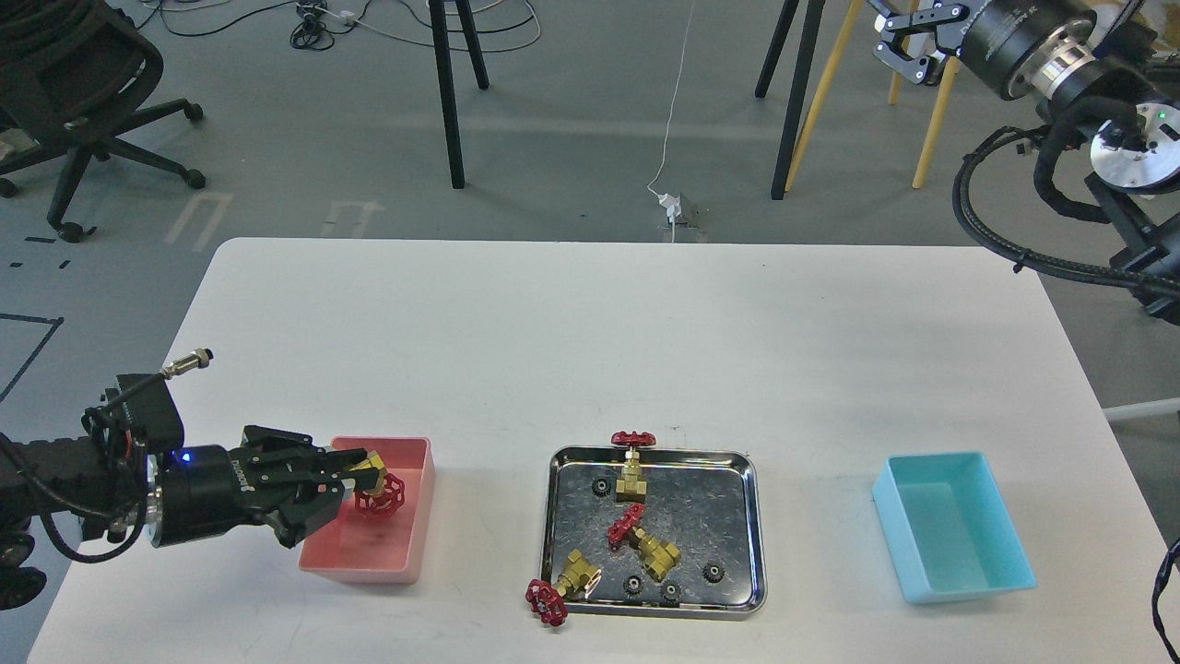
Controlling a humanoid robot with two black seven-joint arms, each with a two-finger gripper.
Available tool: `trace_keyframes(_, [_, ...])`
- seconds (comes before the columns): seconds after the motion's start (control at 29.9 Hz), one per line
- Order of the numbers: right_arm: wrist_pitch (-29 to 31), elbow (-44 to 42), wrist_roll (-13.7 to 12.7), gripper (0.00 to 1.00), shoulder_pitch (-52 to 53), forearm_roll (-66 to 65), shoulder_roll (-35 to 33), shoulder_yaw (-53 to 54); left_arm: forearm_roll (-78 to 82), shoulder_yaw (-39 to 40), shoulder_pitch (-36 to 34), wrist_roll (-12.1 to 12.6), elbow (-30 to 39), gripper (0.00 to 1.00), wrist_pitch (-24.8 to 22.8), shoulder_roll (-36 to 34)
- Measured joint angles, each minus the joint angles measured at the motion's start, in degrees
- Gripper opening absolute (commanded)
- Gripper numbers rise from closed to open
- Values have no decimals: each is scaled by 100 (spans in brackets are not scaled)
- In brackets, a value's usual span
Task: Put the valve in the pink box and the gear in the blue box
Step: 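Lift the valve with the left gripper and carry it over the pink box, then lower the valve into the pink box and open the left gripper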
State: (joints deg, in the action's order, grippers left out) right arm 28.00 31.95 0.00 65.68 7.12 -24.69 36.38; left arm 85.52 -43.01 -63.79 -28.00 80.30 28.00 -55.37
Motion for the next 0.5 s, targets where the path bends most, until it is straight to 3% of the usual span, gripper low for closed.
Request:
trace_keyframes(0.23, [0,17,0,100,-35,8,-15,12,-1,364,549,0,-475,22,0,281])
trace_keyframes(0.5, [0,25,0,100,-95,9,-25,45,-8,398,652,0,-575,30,0,405])
